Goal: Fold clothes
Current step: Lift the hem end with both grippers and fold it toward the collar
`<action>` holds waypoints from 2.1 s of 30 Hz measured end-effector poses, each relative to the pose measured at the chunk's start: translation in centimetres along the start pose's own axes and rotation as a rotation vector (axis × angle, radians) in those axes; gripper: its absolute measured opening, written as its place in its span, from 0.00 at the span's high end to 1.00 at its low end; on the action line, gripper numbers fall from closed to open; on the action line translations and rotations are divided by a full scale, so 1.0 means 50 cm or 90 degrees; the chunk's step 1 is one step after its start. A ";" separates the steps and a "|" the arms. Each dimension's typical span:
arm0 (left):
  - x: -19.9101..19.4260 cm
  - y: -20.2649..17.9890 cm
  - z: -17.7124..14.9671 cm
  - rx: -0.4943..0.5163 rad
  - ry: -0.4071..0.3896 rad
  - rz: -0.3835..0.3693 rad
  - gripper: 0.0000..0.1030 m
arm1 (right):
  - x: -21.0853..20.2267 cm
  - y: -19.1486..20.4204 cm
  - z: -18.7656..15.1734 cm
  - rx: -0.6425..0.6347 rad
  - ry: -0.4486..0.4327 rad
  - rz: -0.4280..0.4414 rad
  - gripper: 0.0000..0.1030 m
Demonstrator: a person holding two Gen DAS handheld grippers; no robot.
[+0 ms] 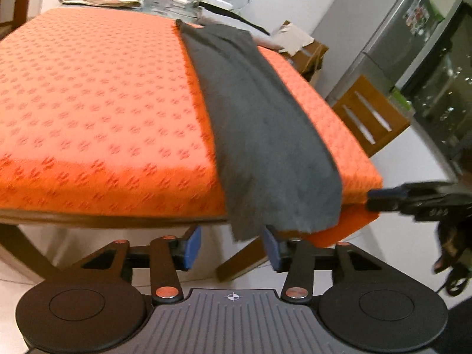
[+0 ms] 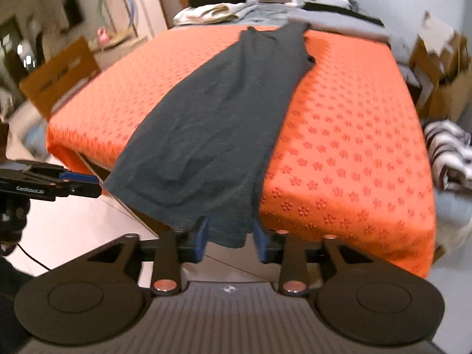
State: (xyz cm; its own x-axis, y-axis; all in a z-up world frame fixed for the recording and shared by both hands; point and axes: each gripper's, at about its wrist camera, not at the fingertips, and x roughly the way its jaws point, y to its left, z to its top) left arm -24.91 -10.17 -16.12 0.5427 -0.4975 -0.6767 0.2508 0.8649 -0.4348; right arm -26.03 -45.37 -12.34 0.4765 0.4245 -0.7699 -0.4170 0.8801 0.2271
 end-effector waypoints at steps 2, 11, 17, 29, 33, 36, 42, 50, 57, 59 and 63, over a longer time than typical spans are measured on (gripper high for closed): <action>0.020 -0.004 0.014 -0.009 0.005 -0.022 0.45 | 0.020 -0.023 -0.002 0.024 0.002 0.017 0.51; 0.107 0.012 0.038 -0.118 0.050 -0.088 0.54 | 0.105 -0.059 -0.014 0.056 0.020 0.136 0.51; 0.125 0.022 0.042 -0.138 0.067 -0.107 0.53 | 0.123 -0.081 -0.019 0.099 0.008 0.154 0.51; 0.069 0.028 0.065 -0.094 0.088 -0.130 0.45 | 0.154 -0.073 -0.015 0.115 0.003 0.187 0.42; 0.094 0.048 0.074 -0.121 0.084 -0.108 0.45 | 0.171 -0.070 -0.022 0.103 0.020 0.190 0.79; 0.116 0.053 0.074 -0.126 0.090 -0.120 0.46 | 0.168 -0.064 -0.025 0.100 0.020 0.208 0.89; 0.161 0.039 0.052 -0.136 0.120 -0.124 0.73 | 0.163 -0.059 -0.023 0.117 0.006 0.203 0.76; 0.074 0.036 0.075 -0.137 0.091 -0.158 0.92 | 0.127 -0.063 -0.013 0.182 -0.021 0.275 0.91; 0.000 0.026 0.151 -0.191 0.039 -0.211 0.92 | 0.050 -0.079 0.033 0.295 -0.089 0.362 0.91; -0.006 0.025 0.179 -0.205 0.026 -0.214 0.92 | 0.035 -0.093 0.058 0.326 -0.108 0.373 0.91; 0.004 0.034 0.235 -0.242 0.019 -0.200 0.92 | 0.025 -0.132 0.126 0.394 -0.113 0.362 0.91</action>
State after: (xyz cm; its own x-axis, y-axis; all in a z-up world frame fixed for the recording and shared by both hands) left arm -14.97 -8.00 -10.01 0.4629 -0.7372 -0.4923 0.0858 0.5900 -0.8028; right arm -17.81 -49.34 -11.05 0.4593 0.8175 -0.3475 -0.1563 0.4595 0.8743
